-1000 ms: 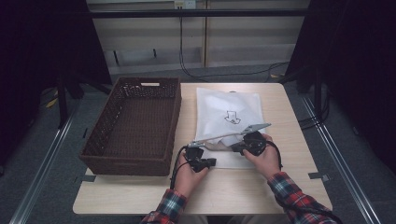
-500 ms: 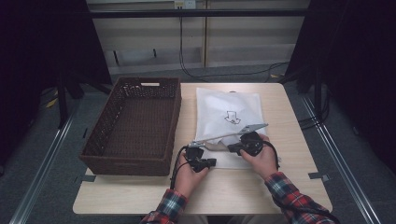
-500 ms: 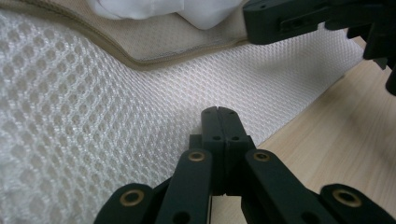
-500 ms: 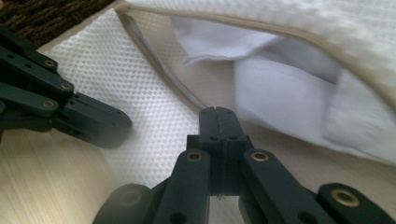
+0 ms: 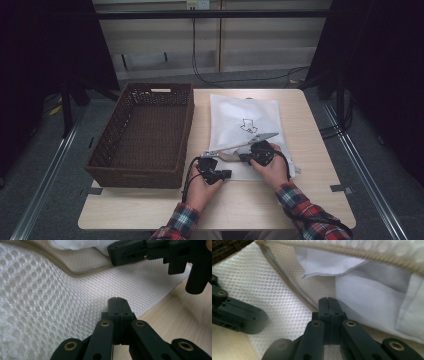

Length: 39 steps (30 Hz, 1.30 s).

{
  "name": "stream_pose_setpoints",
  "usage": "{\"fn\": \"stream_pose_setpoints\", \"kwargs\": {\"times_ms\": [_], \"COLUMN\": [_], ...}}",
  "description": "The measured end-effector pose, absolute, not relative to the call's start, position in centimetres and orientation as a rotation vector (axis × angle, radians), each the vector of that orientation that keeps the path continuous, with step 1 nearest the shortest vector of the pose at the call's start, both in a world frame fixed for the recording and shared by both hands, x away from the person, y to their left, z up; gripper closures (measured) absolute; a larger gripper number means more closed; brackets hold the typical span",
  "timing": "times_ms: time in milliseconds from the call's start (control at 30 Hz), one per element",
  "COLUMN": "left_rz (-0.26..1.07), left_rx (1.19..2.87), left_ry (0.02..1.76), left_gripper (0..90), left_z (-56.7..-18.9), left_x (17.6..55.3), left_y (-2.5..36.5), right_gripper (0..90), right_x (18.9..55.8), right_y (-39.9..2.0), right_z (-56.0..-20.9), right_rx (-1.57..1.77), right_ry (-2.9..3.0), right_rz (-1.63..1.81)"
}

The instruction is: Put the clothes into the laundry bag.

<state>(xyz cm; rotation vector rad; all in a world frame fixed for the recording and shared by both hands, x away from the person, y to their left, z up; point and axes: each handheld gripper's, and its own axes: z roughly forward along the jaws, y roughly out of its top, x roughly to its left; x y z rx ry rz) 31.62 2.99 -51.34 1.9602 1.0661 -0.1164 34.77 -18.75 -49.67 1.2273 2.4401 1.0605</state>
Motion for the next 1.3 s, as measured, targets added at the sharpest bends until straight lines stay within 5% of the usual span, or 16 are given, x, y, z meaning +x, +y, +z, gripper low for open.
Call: {"fn": "stream_pose_setpoints", "kwargs": {"times_ms": [1300], "left_rz": [-0.114], "left_rx": [1.961], "left_ry": [1.059], "left_gripper": [90.0], "left_z": [-51.4], "left_x": [31.6], "left_y": [3.0], "right_gripper": [90.0], "right_x": [38.0], "right_y": [-18.9], "right_z": [-50.1], "right_rx": [1.280], "right_ry": [2.339], "right_rz": [1.042]}}
